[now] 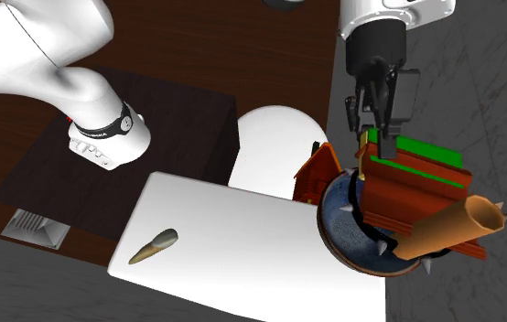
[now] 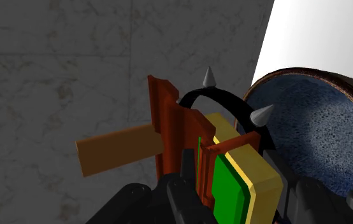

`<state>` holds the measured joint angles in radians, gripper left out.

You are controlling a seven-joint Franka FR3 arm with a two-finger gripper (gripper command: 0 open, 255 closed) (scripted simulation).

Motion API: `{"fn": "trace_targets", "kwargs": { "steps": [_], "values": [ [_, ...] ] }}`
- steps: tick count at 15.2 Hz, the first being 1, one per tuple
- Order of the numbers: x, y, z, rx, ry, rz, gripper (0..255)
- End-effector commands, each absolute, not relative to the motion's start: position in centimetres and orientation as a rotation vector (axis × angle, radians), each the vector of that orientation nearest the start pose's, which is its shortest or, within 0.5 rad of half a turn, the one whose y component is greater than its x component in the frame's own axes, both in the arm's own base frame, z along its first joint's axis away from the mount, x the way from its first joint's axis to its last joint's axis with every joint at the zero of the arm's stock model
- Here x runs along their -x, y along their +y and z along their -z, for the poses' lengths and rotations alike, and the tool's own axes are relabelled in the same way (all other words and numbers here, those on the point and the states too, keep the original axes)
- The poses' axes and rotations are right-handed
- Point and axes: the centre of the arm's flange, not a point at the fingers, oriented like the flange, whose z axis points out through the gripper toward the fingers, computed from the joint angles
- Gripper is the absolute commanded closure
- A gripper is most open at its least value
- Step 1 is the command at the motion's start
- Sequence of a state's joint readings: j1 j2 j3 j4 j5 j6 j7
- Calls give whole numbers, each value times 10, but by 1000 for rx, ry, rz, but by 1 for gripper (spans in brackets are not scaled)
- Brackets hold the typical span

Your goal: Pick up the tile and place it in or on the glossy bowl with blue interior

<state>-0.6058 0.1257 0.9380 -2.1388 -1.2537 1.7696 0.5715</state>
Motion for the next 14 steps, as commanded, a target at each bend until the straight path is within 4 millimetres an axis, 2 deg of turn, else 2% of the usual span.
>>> {"fn": "trace_targets", "kwargs": {
  "steps": [1,13,14],
  "values": [
    [-535,88,-373,-2016,354,-159,255],
    [-535,88,-307,-2016,354,-159,255],
    [-535,88,-307,-2016,354,-159,255]
  ]
}}
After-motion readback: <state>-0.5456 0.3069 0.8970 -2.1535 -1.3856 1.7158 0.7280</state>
